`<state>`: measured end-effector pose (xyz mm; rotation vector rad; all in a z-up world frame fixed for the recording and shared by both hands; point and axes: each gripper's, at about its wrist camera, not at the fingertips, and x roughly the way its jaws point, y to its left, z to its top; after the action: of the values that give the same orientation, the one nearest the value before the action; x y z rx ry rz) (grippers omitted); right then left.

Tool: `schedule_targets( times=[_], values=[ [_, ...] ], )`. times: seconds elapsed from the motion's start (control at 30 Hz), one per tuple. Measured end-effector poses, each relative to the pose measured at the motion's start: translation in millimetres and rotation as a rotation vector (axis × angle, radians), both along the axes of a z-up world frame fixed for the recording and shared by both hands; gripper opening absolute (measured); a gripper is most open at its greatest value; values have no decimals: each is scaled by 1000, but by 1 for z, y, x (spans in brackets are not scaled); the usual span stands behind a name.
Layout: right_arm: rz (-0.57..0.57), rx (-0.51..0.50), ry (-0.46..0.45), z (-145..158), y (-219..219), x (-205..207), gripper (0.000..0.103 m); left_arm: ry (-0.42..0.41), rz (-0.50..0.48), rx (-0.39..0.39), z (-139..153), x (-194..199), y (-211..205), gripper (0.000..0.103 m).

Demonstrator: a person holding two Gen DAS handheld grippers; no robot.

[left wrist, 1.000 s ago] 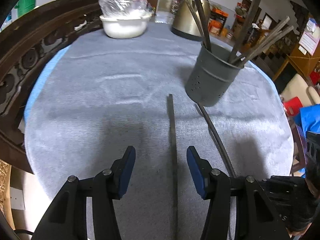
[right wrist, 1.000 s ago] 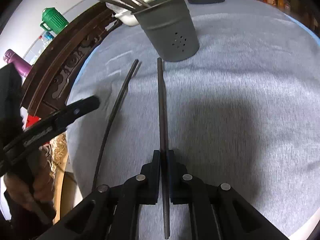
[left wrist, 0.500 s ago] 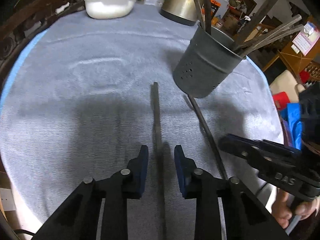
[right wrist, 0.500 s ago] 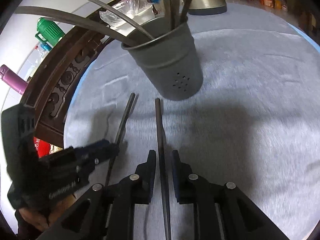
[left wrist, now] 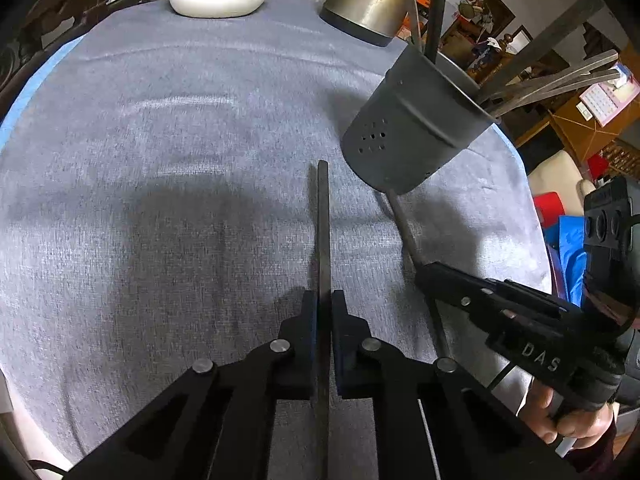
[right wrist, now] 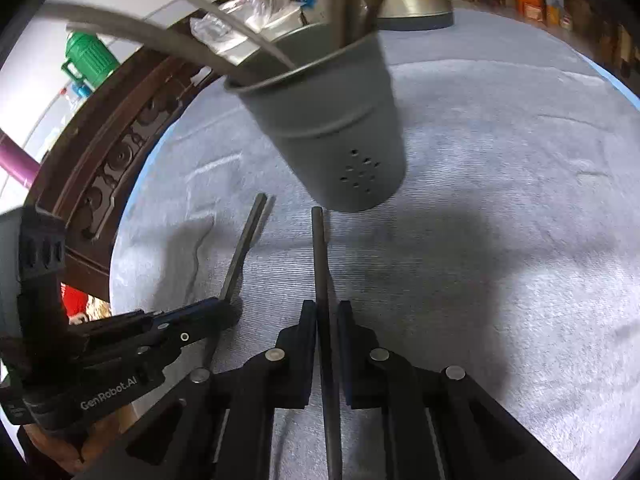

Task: Organize utensils
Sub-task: 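Lift both held chopsticks toward the holder cup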

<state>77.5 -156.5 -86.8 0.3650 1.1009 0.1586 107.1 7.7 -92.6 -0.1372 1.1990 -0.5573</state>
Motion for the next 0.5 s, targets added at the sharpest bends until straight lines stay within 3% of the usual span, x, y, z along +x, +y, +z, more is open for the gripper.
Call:
schedule_targets(
  times=[0.3,0.5],
  values=[
    [-79,84,50,0,-28,-14,13,24,-39,17,-2,-14,-9,7],
    [-82,65,62,7,-34,-4,15,14,-23,46,3,0,-9,9]
  ],
)
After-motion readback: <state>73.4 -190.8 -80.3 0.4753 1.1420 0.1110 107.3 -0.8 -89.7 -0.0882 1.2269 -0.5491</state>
